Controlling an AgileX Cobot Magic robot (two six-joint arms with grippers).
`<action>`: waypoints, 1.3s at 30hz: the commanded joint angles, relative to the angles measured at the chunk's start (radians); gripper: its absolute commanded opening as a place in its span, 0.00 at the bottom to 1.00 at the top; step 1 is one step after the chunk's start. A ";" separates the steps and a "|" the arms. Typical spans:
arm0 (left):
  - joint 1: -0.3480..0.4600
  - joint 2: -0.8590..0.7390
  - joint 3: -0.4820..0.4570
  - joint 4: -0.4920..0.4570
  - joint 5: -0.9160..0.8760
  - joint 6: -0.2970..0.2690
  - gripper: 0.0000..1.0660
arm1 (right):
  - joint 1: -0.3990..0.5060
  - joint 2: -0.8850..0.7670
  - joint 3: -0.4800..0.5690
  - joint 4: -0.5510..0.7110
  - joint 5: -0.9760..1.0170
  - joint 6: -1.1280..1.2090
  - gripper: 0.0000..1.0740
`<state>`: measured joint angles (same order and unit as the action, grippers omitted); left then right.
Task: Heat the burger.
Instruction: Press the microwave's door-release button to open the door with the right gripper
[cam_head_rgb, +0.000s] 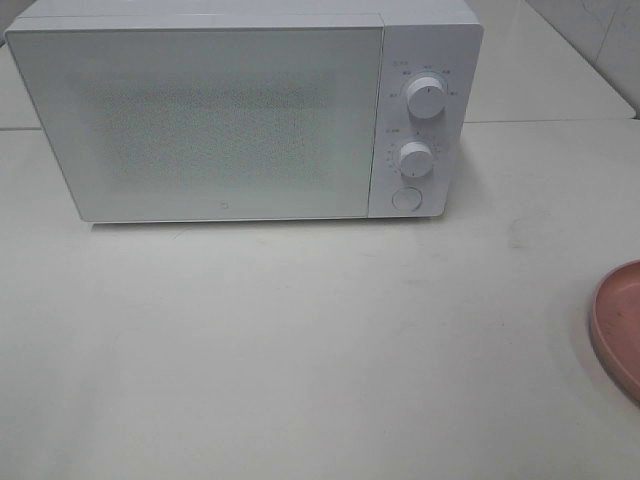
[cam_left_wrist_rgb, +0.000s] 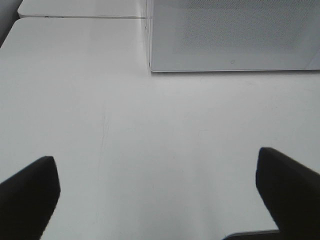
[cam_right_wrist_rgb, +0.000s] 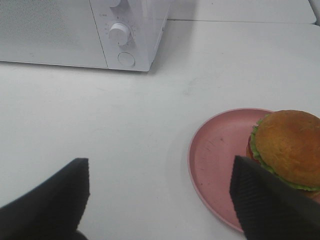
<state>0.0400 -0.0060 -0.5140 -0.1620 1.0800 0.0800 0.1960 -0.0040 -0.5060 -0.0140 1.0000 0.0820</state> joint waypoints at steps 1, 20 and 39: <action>0.002 -0.023 0.001 -0.007 -0.013 -0.007 0.94 | -0.003 -0.027 0.002 0.004 -0.007 -0.003 0.70; 0.002 -0.023 0.001 -0.007 -0.013 -0.007 0.94 | -0.003 -0.020 -0.011 0.004 -0.022 0.009 0.70; 0.002 -0.022 0.001 -0.006 -0.013 -0.007 0.94 | -0.003 0.267 -0.032 0.007 -0.196 0.020 0.70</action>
<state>0.0400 -0.0060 -0.5140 -0.1620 1.0780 0.0790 0.1960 0.2600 -0.5290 -0.0070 0.8250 0.1000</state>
